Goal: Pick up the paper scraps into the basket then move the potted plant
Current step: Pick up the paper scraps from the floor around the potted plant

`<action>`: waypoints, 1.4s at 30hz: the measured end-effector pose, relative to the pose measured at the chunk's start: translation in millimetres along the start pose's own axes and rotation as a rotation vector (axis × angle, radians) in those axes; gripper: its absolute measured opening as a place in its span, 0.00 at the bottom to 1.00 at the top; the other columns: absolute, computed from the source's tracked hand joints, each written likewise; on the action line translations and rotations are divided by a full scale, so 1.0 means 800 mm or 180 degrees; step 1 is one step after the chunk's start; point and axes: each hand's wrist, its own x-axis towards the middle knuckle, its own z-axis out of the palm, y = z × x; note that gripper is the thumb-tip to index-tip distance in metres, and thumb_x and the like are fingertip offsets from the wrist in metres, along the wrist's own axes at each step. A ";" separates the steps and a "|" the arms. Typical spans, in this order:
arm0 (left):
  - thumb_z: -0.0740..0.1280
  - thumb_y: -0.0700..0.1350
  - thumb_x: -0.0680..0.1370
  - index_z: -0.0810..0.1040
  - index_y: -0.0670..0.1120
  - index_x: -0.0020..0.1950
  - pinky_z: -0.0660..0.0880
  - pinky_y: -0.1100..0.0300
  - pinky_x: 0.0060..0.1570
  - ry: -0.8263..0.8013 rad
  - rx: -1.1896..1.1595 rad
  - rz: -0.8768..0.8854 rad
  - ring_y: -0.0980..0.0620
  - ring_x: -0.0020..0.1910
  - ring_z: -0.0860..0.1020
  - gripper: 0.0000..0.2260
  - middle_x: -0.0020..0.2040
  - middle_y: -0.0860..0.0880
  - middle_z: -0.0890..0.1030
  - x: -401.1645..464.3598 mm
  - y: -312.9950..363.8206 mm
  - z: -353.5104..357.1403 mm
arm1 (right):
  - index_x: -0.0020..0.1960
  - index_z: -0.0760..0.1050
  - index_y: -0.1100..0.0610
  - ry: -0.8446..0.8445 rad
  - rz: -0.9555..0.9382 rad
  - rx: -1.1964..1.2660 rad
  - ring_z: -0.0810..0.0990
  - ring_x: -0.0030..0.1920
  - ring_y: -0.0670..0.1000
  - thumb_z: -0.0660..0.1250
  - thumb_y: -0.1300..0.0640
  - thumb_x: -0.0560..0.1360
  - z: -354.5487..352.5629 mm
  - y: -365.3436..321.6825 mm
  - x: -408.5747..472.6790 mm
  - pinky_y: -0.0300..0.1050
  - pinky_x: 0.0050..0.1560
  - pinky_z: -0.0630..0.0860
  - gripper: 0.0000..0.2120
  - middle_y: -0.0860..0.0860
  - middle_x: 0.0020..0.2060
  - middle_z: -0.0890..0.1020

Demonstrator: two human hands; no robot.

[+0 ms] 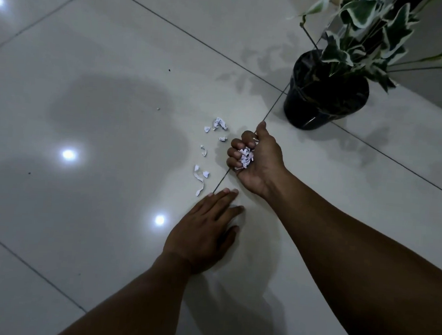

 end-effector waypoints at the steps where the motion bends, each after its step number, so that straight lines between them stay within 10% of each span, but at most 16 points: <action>1: 0.53 0.57 0.84 0.68 0.54 0.76 0.38 0.66 0.76 0.0003 -0.0018 0.0000 0.54 0.80 0.54 0.22 0.80 0.51 0.60 0.000 0.000 0.000 | 0.30 0.59 0.54 0.0072 -0.0051 -0.0045 0.60 0.24 0.48 0.51 0.37 0.82 0.002 0.001 0.002 0.38 0.26 0.51 0.28 0.50 0.26 0.65; 7: 0.54 0.57 0.83 0.67 0.54 0.76 0.37 0.66 0.75 -0.0002 -0.0022 -0.0018 0.58 0.79 0.49 0.22 0.81 0.53 0.59 0.000 -0.002 0.004 | 0.54 0.80 0.58 0.0243 -0.0297 -0.1252 0.60 0.23 0.45 0.60 0.48 0.83 0.006 0.005 0.016 0.37 0.21 0.55 0.16 0.47 0.29 0.68; 15: 0.52 0.58 0.83 0.63 0.54 0.79 0.41 0.62 0.73 -0.0016 -0.0040 -0.0020 0.56 0.78 0.47 0.24 0.80 0.54 0.53 0.001 -0.007 0.010 | 0.59 0.83 0.47 0.1404 -0.1956 -0.3923 0.81 0.59 0.49 0.70 0.41 0.74 0.031 0.018 0.039 0.42 0.58 0.75 0.17 0.46 0.56 0.85; 21: 0.54 0.56 0.84 0.67 0.52 0.77 0.46 0.56 0.75 -0.0007 0.0059 0.0032 0.53 0.80 0.52 0.22 0.80 0.51 0.60 0.000 -0.010 0.012 | 0.53 0.85 0.47 0.1303 -0.1830 -0.4635 0.80 0.58 0.48 0.72 0.44 0.73 0.047 0.021 0.059 0.42 0.53 0.75 0.12 0.44 0.52 0.86; 28: 0.56 0.55 0.83 0.69 0.51 0.76 0.48 0.55 0.76 0.0040 0.0102 0.0067 0.52 0.79 0.55 0.22 0.80 0.49 0.62 -0.001 -0.011 0.012 | 0.45 0.78 0.58 0.1136 -0.2021 -0.4024 0.80 0.46 0.54 0.59 0.46 0.82 0.043 0.021 0.064 0.43 0.43 0.67 0.18 0.51 0.41 0.82; 32: 0.55 0.56 0.83 0.67 0.52 0.77 0.46 0.57 0.75 0.0036 0.0102 0.0029 0.53 0.79 0.52 0.22 0.80 0.50 0.61 -0.001 -0.010 0.011 | 0.36 0.68 0.55 0.0898 -0.1329 -0.2311 0.71 0.26 0.51 0.54 0.46 0.83 0.045 0.016 0.048 0.43 0.29 0.72 0.20 0.51 0.30 0.73; 42: 0.55 0.56 0.83 0.67 0.54 0.76 0.45 0.60 0.76 0.0013 0.0030 0.0036 0.56 0.80 0.51 0.21 0.81 0.52 0.59 -0.001 -0.010 0.010 | 0.58 0.74 0.62 -0.0013 -0.0332 -0.0455 0.66 0.24 0.44 0.57 0.58 0.84 0.021 0.005 0.029 0.36 0.24 0.60 0.10 0.49 0.31 0.71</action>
